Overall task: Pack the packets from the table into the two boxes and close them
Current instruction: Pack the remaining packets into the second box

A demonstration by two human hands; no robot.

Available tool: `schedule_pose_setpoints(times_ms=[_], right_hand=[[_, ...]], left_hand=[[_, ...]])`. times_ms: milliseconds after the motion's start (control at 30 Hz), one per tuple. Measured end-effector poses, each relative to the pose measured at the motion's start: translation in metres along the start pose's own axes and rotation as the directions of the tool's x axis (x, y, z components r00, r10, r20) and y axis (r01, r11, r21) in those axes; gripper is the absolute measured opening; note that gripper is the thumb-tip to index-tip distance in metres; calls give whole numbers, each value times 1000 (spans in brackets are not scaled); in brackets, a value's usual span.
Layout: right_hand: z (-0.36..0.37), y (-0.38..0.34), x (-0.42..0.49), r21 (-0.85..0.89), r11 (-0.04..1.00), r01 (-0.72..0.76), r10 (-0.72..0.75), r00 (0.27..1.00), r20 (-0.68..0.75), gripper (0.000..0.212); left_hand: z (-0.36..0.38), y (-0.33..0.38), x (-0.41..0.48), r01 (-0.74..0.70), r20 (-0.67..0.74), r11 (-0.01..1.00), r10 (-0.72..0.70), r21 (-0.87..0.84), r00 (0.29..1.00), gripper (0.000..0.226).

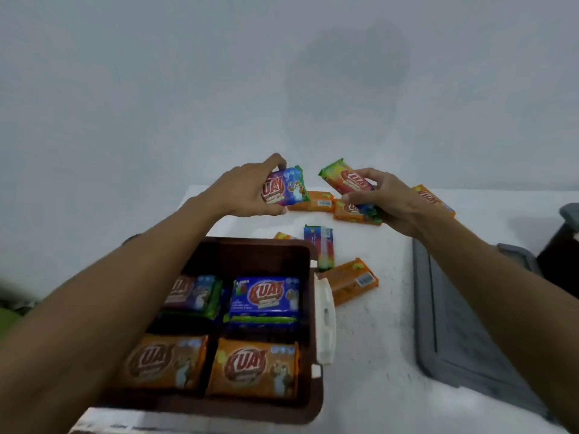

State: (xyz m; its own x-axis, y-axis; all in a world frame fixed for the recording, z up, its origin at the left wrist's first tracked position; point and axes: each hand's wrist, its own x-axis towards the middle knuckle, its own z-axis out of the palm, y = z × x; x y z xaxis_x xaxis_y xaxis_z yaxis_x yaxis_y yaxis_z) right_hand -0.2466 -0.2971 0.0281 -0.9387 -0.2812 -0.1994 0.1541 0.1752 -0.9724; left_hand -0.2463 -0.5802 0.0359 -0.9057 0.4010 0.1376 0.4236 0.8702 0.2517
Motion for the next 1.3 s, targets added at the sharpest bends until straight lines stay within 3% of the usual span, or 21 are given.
schedule_pose_setpoints(times_ms=[133,233,367,467,600,800,900,1033,1300], right_hand=[[44,-18,-38,-215,970,110,-116,993,-16,51],[73,-30,-65,-452,871,190,-197,980,30,50],[110,-30,-87,-722,630,285,-286,950,126,70],[130,-27,-98,-814,491,311,-286,940,186,75],[153,-21,-107,-937,184,297,-268,932,243,70],[174,5,-109,-956,-106,275,-165,943,290,58],[179,13,-110,-956,-147,254,-197,940,280,54],[181,12,-111,-962,-143,232,-211,943,259,52],[182,14,-113,-966,-144,216,-242,939,246,45]], left_hand=[[-22,-14,-56,-108,-42,994,108,-10,993,71],[-30,-22,-92,-144,-50,989,142,-24,989,71],[-33,-30,-134,-159,-19,987,159,-23,987,76],[-28,-37,-155,-176,-3,984,176,-5,984,75],[-22,-42,-176,-212,-13,971,215,108,977,74],[-15,-44,-191,-254,24,925,258,281,966,69],[-14,-42,-188,-304,151,864,265,401,952,63],[-12,-42,-186,-281,270,901,195,330,943,63],[-14,-36,-190,-277,259,892,190,357,947,58]])
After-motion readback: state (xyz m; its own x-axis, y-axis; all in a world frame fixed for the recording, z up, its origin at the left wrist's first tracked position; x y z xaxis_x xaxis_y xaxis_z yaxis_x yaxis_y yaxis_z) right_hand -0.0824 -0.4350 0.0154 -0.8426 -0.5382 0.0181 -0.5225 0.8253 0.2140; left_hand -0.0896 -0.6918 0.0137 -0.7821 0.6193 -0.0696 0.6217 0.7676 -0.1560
